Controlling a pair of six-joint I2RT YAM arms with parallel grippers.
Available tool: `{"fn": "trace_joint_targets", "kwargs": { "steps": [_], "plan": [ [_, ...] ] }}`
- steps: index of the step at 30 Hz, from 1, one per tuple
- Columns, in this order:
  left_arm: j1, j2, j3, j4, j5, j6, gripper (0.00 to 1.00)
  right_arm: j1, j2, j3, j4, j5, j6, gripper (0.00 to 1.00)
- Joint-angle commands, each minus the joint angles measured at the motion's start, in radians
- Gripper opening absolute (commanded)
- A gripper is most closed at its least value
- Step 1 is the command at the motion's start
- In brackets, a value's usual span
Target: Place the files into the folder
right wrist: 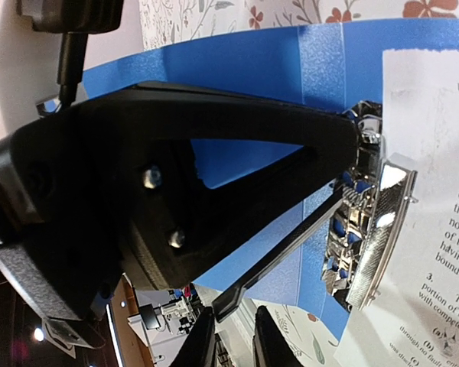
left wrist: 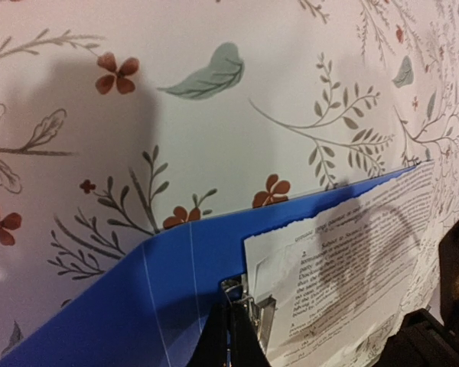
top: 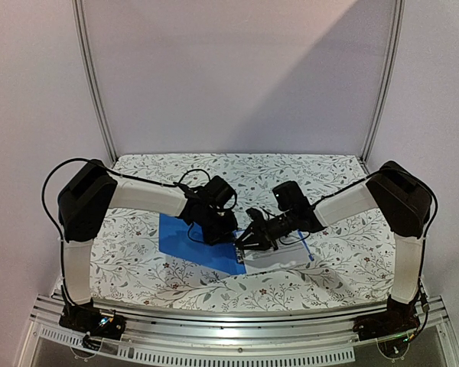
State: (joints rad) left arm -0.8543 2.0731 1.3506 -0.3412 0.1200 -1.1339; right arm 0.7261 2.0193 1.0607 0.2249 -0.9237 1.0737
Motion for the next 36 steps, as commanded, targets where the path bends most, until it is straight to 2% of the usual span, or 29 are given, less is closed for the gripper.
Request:
{"fn": "trace_joint_targets", "kwargs": {
  "steps": [1,6,19,24,36],
  "plan": [
    [0.003,0.01,-0.031,-0.051,-0.011,0.002,0.0,-0.004,0.033,-0.002,0.033,-0.007,0.016,0.16],
    [0.004,0.011,-0.033,-0.053,-0.011,0.002,0.0,-0.004,0.046,-0.002,0.043,-0.01,0.024,0.15],
    [0.011,0.012,-0.039,-0.053,-0.014,0.001,0.0,-0.002,0.039,-0.029,0.048,-0.02,0.02,0.04],
    [0.015,0.011,-0.047,-0.048,-0.013,-0.004,0.0,0.003,0.039,-0.055,0.051,-0.014,0.018,0.03],
    [0.024,0.007,-0.072,-0.034,-0.012,-0.008,0.0,0.013,0.045,-0.072,-0.162,0.083,-0.148,0.02]
  ]
}}
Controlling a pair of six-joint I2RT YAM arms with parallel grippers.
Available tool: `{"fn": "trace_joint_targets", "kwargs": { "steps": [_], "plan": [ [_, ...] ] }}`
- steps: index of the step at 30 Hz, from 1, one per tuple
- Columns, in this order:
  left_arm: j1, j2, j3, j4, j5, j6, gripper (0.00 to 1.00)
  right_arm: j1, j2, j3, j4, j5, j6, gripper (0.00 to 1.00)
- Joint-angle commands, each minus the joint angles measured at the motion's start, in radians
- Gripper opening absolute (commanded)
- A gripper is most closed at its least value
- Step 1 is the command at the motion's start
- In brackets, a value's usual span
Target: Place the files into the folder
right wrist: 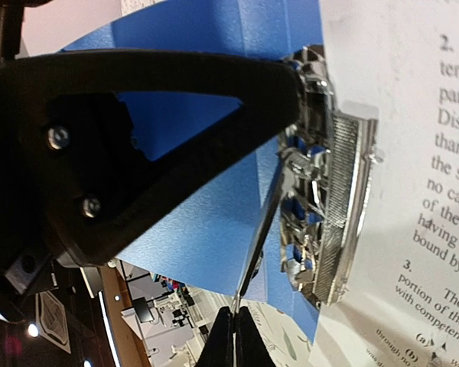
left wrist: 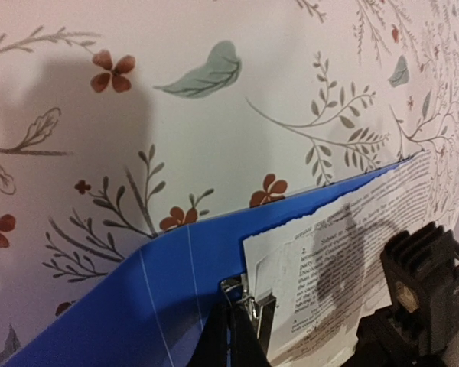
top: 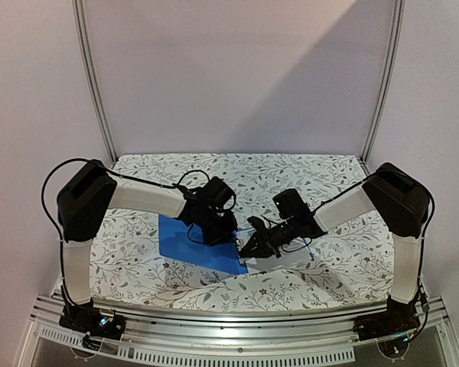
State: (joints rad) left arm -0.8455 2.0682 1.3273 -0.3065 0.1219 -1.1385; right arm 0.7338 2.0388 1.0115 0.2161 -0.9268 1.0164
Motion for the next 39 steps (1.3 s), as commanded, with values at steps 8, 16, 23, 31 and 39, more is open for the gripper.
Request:
{"fn": "trace_joint_targets", "kwargs": {
  "steps": [8,16,23,31,39],
  "plan": [
    [0.02,0.012,-0.054,-0.062,-0.011,-0.006,0.0,0.006,0.054,0.009,-0.289,0.127,-0.196,0.03],
    [0.02,0.013,-0.059,-0.055,-0.01,-0.011,0.0,0.006,0.054,0.012,-0.267,0.118,-0.212,0.03],
    [0.02,0.009,-0.066,-0.044,0.0,-0.025,0.0,0.007,0.002,-0.015,-0.067,0.052,-0.122,0.09],
    [0.02,0.005,-0.069,-0.039,0.002,-0.032,0.0,0.006,-0.069,0.006,-0.034,0.047,-0.086,0.22],
    [0.019,0.004,-0.071,-0.038,0.001,-0.032,0.0,0.006,-0.091,0.019,-0.008,0.042,-0.043,0.29]
  ]
}}
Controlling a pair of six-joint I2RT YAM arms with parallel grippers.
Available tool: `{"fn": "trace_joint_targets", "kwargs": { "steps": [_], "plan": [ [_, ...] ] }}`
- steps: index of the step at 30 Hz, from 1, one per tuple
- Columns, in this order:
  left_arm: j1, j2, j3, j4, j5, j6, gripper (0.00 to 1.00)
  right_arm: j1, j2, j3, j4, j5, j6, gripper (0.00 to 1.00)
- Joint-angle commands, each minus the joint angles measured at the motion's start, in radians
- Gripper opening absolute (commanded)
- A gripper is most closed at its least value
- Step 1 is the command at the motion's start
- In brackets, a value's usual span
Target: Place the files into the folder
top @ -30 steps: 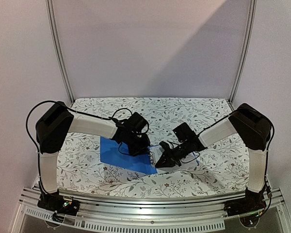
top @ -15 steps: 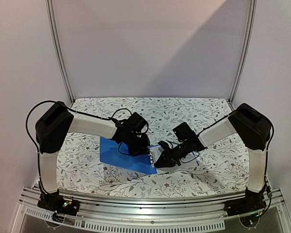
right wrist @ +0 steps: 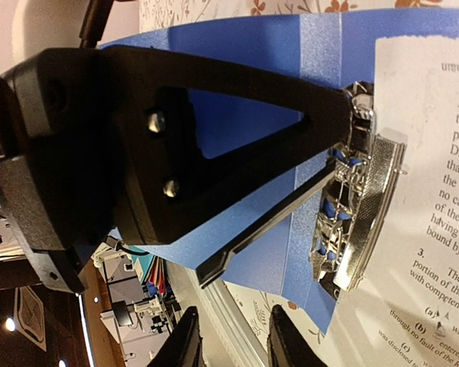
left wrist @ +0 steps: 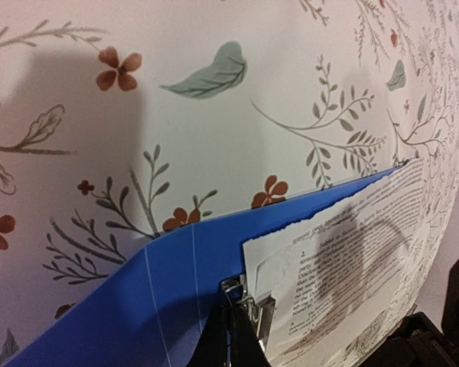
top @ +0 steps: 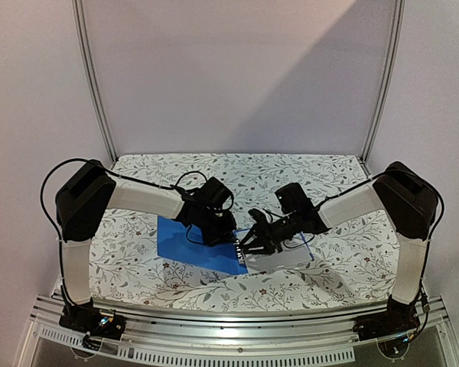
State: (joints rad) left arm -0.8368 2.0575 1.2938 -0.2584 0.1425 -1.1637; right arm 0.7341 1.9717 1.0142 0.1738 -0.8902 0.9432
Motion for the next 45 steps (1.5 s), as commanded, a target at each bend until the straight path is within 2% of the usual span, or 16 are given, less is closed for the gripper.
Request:
{"fn": "trace_joint_targets", "kwargs": {
  "steps": [1,11,32,45],
  "plan": [
    [0.01,0.015,-0.037,-0.086,-0.019,-0.007,0.0,0.005,-0.02,0.02,0.037,0.005,0.037,0.3],
    [0.01,0.011,-0.044,-0.087,-0.018,-0.005,0.0,0.006,0.037,0.061,0.067,-0.015,0.082,0.31],
    [0.011,0.011,-0.044,-0.09,-0.017,-0.002,0.0,0.008,0.1,0.055,0.112,-0.04,0.137,0.15],
    [0.021,0.008,-0.049,-0.091,-0.014,0.001,0.0,0.014,0.096,0.025,0.084,-0.042,0.129,0.06]
  ]
}}
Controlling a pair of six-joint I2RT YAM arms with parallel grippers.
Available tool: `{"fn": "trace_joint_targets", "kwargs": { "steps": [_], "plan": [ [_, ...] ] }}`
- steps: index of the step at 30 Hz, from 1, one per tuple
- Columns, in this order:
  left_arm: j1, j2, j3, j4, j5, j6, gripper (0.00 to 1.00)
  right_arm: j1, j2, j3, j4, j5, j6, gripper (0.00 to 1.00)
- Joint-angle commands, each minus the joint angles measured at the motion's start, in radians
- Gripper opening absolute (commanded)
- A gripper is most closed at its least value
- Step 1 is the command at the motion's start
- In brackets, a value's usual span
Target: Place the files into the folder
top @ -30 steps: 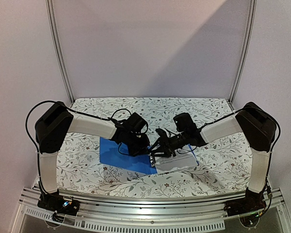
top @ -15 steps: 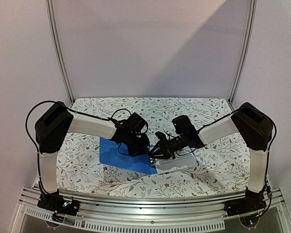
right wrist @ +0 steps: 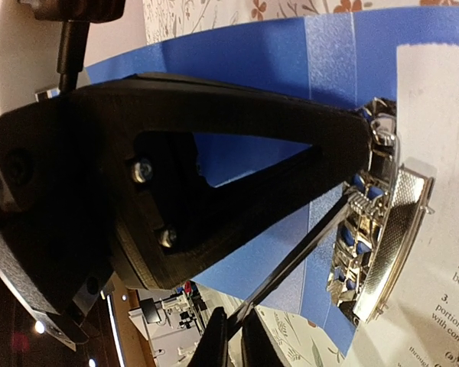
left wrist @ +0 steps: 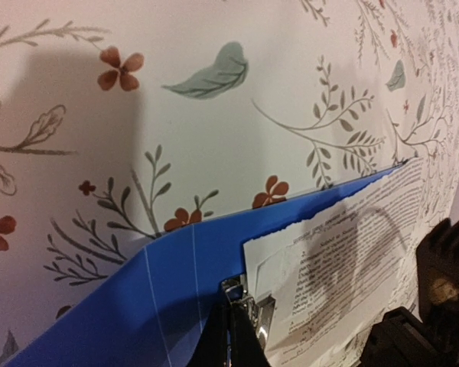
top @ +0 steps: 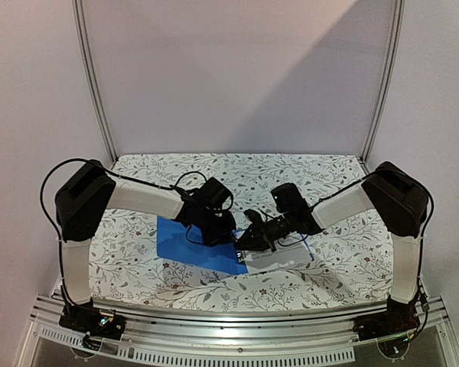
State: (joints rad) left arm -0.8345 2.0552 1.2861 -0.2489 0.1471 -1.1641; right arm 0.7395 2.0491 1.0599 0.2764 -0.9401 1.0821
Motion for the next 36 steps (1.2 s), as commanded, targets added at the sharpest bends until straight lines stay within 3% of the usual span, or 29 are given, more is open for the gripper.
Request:
{"fn": "trace_joint_targets", "kwargs": {
  "steps": [1,18,36],
  "plan": [
    [0.02,0.01,-0.043,-0.099,-0.02,0.001,0.0,0.009,0.015,-0.028,-0.022,0.008,-0.011,0.05],
    [0.03,0.008,-0.064,-0.081,-0.014,-0.005,0.0,0.028,0.039,-0.068,-0.258,0.082,-0.187,0.03],
    [0.034,0.013,-0.073,-0.067,-0.004,-0.001,0.0,0.026,0.111,0.036,-0.567,0.222,-0.359,0.02]
  ]
}}
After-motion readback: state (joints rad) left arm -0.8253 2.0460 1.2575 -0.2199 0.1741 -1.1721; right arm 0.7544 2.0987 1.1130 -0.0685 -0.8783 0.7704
